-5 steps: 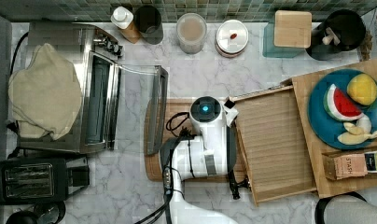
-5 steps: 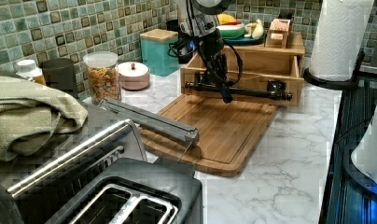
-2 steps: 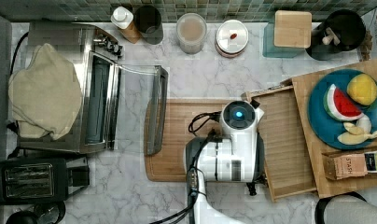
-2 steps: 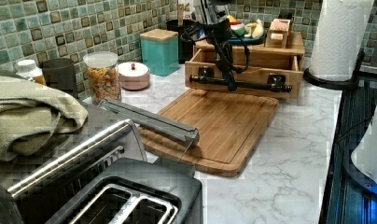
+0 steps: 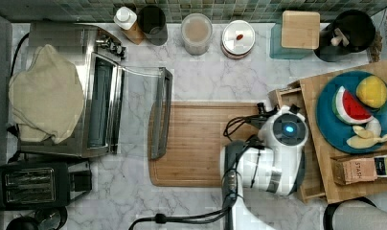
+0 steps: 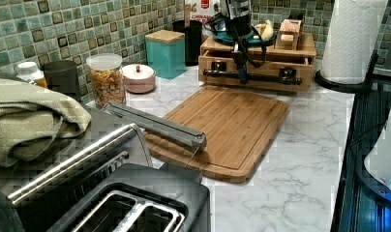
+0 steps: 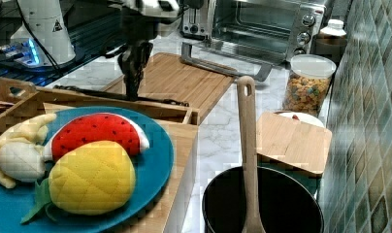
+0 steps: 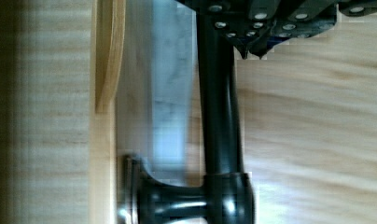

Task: Close the drawer.

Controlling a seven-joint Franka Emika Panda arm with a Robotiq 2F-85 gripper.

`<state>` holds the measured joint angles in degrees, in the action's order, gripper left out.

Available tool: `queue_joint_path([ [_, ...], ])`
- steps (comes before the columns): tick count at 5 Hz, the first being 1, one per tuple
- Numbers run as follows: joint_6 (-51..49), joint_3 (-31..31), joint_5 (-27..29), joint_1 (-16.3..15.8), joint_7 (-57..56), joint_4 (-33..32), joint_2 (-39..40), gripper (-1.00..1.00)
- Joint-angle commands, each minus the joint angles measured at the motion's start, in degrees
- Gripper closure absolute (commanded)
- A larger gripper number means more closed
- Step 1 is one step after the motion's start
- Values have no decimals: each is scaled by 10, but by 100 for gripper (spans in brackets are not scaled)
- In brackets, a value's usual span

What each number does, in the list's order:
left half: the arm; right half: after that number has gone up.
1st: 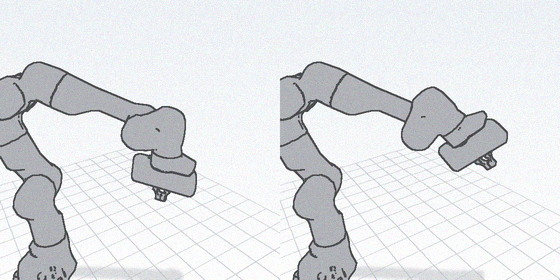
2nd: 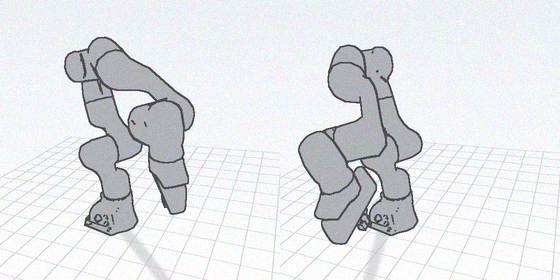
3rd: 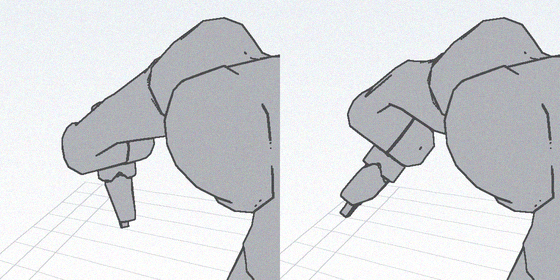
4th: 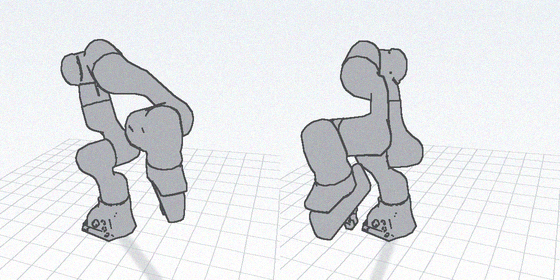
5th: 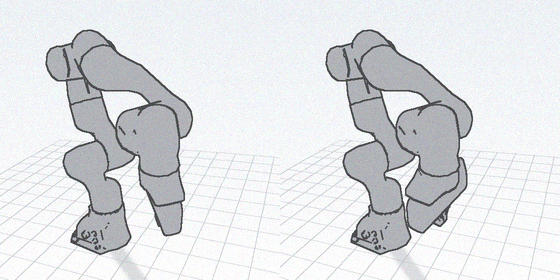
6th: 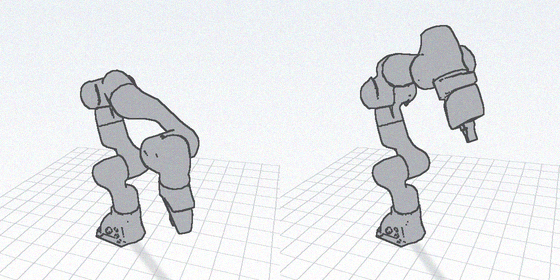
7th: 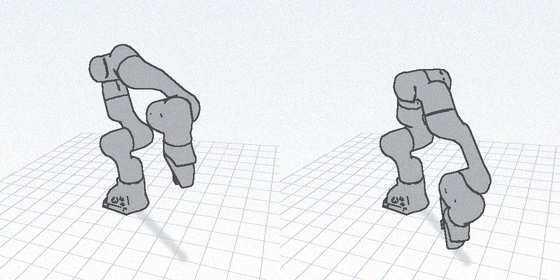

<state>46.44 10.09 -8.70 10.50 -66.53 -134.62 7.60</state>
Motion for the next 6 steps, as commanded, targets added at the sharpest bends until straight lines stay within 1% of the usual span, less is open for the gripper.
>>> queue_joint_path([
  [1, 52, 70, -40, 74, -39, 148, 65, 100],
  [2, 92, 84, -54, 84, -42, 172, 93, 100],
  [3, 29, 91, -57, 80, -42, 215, 106, 100],
  [4, 30, 114, -45, 58, -49, 215, 108, 100],
  [5, 29, 99, -52, 71, -45, 215, 107, 100],
  [6, 30, 102, -51, 68, -46, 215, 107, 100],
])
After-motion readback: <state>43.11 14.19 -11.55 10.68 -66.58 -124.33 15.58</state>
